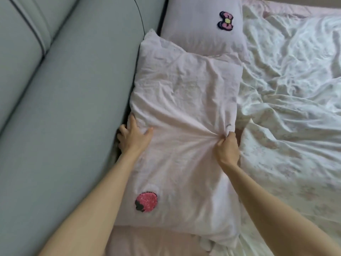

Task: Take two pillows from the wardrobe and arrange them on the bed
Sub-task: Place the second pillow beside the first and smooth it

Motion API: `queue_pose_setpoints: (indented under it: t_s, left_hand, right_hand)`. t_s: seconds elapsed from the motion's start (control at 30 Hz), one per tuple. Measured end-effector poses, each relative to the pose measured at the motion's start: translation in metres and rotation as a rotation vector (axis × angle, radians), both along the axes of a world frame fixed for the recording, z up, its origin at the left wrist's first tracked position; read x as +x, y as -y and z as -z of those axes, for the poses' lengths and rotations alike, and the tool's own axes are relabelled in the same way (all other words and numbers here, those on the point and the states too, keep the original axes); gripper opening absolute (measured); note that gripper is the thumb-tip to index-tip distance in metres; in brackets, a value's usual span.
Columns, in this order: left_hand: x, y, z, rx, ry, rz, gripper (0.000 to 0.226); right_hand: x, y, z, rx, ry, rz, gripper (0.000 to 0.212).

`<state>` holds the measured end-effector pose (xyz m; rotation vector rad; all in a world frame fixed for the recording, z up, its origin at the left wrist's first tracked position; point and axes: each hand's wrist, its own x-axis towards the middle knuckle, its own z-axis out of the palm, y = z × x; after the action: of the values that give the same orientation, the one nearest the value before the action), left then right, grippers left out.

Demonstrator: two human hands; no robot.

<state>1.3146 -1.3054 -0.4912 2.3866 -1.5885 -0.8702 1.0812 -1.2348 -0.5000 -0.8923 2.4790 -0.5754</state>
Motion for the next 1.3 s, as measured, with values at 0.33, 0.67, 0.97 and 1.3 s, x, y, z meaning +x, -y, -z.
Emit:
queue_pose_setpoints:
  t_s: [0.33,0.67,0.97,1.3]
  left_hand:
    - [0.005,-0.072,0.055,0.020,-0.062,0.115,0.076]
    - [0.016,-0.094,0.066,0.154,-0.102,-0.024,0.095]
    - [0.017,-0.120,0.064,0.456,-0.095,0.114,0.103]
    - [0.019,-0.168,0.067,0.293,-0.369,-0.229,0.108]
  right_hand:
    - [0.005,-0.074,0.028,0.091,0.023,-0.204,0.053]
    - [0.020,-0.109,0.020,0.160,0.100,-0.023,0.067]
    - [-0.009,-0.165,0.014,0.561,0.010,-0.055,0.037]
    - [0.017,-0.174,0.026,0.288,0.111,-0.305,0.068]
